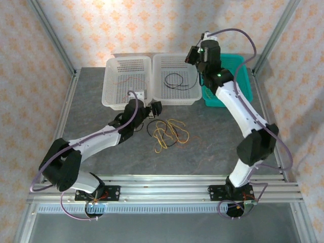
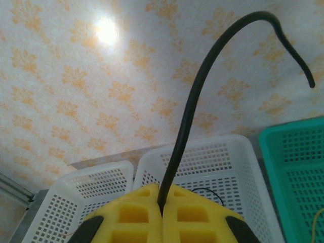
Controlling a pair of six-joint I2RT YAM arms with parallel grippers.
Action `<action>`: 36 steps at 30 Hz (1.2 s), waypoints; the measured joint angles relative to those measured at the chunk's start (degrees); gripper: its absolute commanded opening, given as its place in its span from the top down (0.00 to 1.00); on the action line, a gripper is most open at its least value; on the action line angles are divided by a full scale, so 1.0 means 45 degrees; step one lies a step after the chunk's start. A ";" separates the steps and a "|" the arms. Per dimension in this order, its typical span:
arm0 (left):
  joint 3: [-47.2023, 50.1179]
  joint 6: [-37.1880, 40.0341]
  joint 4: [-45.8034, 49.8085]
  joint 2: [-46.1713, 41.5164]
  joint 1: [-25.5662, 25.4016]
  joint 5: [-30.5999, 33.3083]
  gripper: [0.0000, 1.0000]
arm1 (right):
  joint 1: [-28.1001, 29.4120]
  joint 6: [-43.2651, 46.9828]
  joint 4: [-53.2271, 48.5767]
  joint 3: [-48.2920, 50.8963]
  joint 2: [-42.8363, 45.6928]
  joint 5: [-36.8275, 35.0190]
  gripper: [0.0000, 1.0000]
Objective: Untangle the cables
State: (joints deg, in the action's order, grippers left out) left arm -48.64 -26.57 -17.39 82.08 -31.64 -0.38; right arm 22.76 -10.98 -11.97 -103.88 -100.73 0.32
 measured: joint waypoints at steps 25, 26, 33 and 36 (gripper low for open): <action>0.0670 -0.0427 -0.0291 -0.0525 0.0534 -0.0835 0.21 | -0.0233 -0.0986 -0.2730 -0.5251 -0.7373 0.2914 0.54; 0.0670 -0.0423 -0.0296 -0.0525 0.0534 -0.0811 0.21 | -0.0238 -0.0996 -0.2725 -0.5255 -0.7373 0.2939 0.54; 0.0787 -0.0471 -0.0228 -0.0641 0.0427 -0.0690 0.21 | -0.0238 -0.0981 -0.2667 -0.4085 -0.6562 0.3007 0.60; 0.1001 -0.0510 0.0117 -0.0908 0.0117 -0.0418 0.21 | -0.0238 -0.0981 -0.2395 -0.2263 -0.5149 0.3094 0.63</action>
State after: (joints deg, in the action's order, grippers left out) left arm -44.14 -28.86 -16.86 78.00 -31.11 -2.26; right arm 21.69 -15.40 -22.74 -114.06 -123.90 14.24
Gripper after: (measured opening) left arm 0.787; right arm 0.382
